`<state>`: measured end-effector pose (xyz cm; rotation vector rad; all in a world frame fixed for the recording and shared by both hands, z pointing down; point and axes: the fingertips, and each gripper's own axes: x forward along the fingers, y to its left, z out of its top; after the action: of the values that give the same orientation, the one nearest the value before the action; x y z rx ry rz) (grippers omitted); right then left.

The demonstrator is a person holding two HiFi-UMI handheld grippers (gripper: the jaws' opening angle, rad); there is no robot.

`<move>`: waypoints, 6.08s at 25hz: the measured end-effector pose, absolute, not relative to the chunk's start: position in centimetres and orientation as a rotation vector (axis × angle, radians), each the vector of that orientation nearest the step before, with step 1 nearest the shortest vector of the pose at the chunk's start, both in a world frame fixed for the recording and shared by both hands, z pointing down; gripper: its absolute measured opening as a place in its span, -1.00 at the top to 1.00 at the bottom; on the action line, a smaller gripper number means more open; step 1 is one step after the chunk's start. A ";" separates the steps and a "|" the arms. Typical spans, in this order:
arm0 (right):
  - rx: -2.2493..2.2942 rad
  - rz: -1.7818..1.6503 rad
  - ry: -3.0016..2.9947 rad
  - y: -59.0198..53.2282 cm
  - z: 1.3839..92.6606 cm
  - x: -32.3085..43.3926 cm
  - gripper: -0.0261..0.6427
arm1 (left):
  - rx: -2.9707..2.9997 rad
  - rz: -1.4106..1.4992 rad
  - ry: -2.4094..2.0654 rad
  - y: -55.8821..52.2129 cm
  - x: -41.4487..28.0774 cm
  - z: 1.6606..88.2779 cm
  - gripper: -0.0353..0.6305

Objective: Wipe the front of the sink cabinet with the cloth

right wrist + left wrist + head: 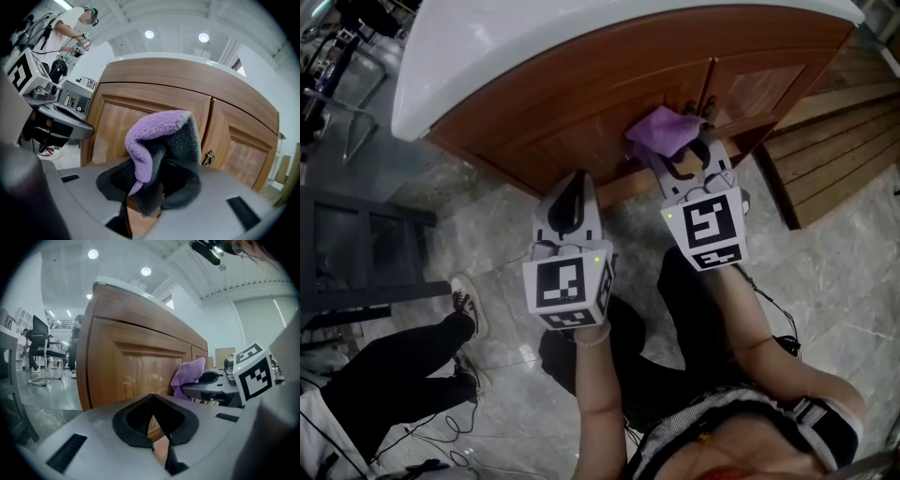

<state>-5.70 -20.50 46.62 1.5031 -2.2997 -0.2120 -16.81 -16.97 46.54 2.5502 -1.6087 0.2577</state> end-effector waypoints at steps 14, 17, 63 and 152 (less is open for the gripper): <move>1.523 -0.213 -2.309 -20.7 46.6 -4.7 0.38 | 2.555 0.275 -1.586 -17.2 -15.6 47.0 0.89; 1.525 -0.211 -2.311 -20.7 46.6 -4.7 0.38 | 2.552 0.279 -1.583 -17.2 -15.6 47.2 0.89; 1.074 -0.191 -2.541 -16.8 53.5 -22.9 0.38 | 2.341 0.308 -1.750 -14.2 -24.7 48.9 0.89; 1.391 -0.056 -2.318 -20.6 55.1 -4.4 0.38 | 2.490 0.411 -1.545 -17.8 -10.0 49.5 0.89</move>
<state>-4.37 -20.57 55.14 1.3907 -2.3181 -0.0561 -9.97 -17.80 49.54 2.4901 -1.5451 0.4112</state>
